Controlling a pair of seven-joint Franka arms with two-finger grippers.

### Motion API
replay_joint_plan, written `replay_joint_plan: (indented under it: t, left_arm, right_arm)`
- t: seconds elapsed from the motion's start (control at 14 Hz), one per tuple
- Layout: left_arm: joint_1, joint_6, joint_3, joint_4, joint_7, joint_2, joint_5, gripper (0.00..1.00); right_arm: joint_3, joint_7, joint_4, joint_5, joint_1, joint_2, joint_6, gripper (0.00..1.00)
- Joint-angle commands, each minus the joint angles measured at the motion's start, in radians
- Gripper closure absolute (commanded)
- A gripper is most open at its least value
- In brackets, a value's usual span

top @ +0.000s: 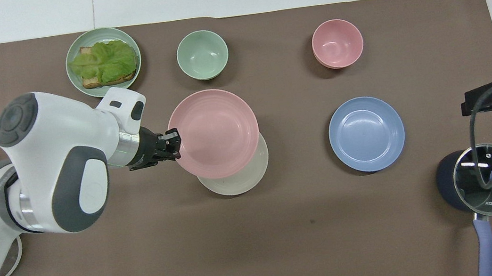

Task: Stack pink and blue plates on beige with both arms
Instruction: 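Lower the pink plate onto the beige plate and open the left gripper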

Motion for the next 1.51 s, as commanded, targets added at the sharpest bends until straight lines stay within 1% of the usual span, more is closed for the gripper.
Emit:
replay_joint_plan:
  t: [0.0, 0.14, 0.36, 0.5, 0.72, 1.29, 1.36, 1.43]
  left_arm:
    - [-0.041, 0.101, 0.017, -0.093, -0.017, -0.021, -0.021, 1.00]
    - [-0.054, 0.139, 0.017, -0.124, -0.017, -0.009, -0.021, 1.00]
    - [-0.064, 0.172, 0.017, -0.130, -0.016, 0.033, -0.021, 1.00]
    - [-0.069, 0.198, 0.017, -0.150, -0.017, 0.042, -0.021, 1.00]
    - [-0.081, 0.204, 0.017, -0.175, -0.014, 0.031, -0.021, 1.00]
    - [-0.095, 0.193, 0.017, -0.176, -0.003, 0.028, -0.021, 1.00]
    - [-0.092, 0.192, 0.017, -0.175, 0.000, 0.030, -0.021, 0.78]
    - [-0.089, 0.192, 0.017, -0.175, 0.001, 0.030, -0.021, 0.51]
  right_arm:
    - [0.006, -0.017, 0.003, -0.003, -0.009, -0.006, -0.005, 0.00]
    - [0.006, -0.017, 0.003, -0.003, -0.009, -0.006, -0.007, 0.00]
    - [0.006, -0.017, 0.003, -0.003, -0.009, -0.006, -0.007, 0.00]
    - [0.006, -0.017, 0.003, -0.003, -0.009, -0.006, -0.007, 0.00]
    - [0.006, -0.017, 0.003, -0.003, -0.009, -0.006, -0.007, 0.00]
    - [0.006, -0.017, 0.003, -0.003, -0.009, -0.006, -0.005, 0.00]
    - [0.006, -0.017, 0.003, -0.003, -0.009, -0.006, -0.007, 0.00]
    - [0.006, -0.017, 0.003, -0.003, -0.009, -0.006, -0.007, 0.00]
